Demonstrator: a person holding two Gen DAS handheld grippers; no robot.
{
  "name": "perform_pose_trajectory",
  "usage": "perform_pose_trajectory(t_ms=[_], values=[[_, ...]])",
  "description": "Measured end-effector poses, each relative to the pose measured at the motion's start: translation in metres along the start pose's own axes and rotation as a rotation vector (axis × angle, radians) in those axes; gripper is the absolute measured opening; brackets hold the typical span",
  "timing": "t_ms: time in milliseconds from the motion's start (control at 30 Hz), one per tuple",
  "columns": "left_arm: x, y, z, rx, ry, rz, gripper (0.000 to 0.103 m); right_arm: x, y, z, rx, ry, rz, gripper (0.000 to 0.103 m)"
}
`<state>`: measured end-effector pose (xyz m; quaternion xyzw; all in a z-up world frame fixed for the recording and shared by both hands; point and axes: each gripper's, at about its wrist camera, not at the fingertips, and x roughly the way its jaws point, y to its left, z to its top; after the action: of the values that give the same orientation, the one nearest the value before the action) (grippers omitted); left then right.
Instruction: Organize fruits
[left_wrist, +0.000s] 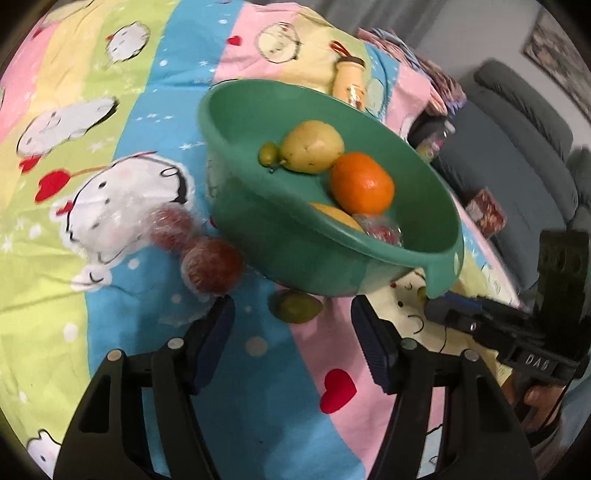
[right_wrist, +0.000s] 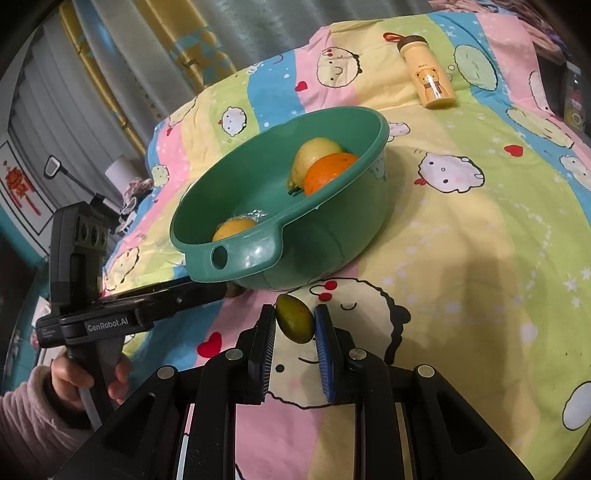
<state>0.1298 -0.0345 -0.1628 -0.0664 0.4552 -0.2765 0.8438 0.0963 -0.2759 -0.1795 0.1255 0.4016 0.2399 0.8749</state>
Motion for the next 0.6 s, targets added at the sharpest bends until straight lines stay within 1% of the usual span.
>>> perform_pose_trajectory(t_ms=[100, 167, 233, 300, 400, 467, 500, 533, 600], values=[[0.007, -0.01, -0.001, 0.056, 0.012, 0.003, 0.062, 0.001, -0.001, 0.0, 0.003, 0.003, -0.001, 0.023], [0.012, -0.017, 0.0, 0.084, 0.018, 0.016, 0.053, 0.001, -0.001, -0.001, 0.004, 0.001, 0.0, 0.023], [0.015, -0.018, 0.002, 0.091, 0.022, 0.017, 0.047, 0.001, -0.001, -0.001, 0.005, 0.001, 0.002, 0.023], [0.017, -0.018, 0.003, 0.096, 0.028, 0.023, 0.047, 0.002, -0.001, -0.001, 0.004, 0.004, 0.004, 0.023], [0.019, -0.021, 0.002, 0.128, 0.032, 0.054, 0.043, 0.003, 0.001, -0.002, -0.003, 0.009, 0.007, 0.023], [0.02, -0.023, 0.001, 0.142, 0.029, 0.073, 0.038, 0.004, 0.002, -0.002, -0.006, 0.011, 0.009, 0.023], [0.019, -0.022, 0.001, 0.143, 0.028, 0.075, 0.036, 0.004, 0.003, -0.002, -0.007, 0.011, 0.01, 0.023], [0.019, -0.02, 0.001, 0.138, 0.028, 0.075, 0.031, 0.004, 0.003, -0.002, -0.007, 0.012, 0.011, 0.023], [0.018, -0.017, 0.001, 0.126, 0.026, 0.068, 0.03, 0.005, 0.003, -0.002, -0.008, 0.013, 0.012, 0.023]])
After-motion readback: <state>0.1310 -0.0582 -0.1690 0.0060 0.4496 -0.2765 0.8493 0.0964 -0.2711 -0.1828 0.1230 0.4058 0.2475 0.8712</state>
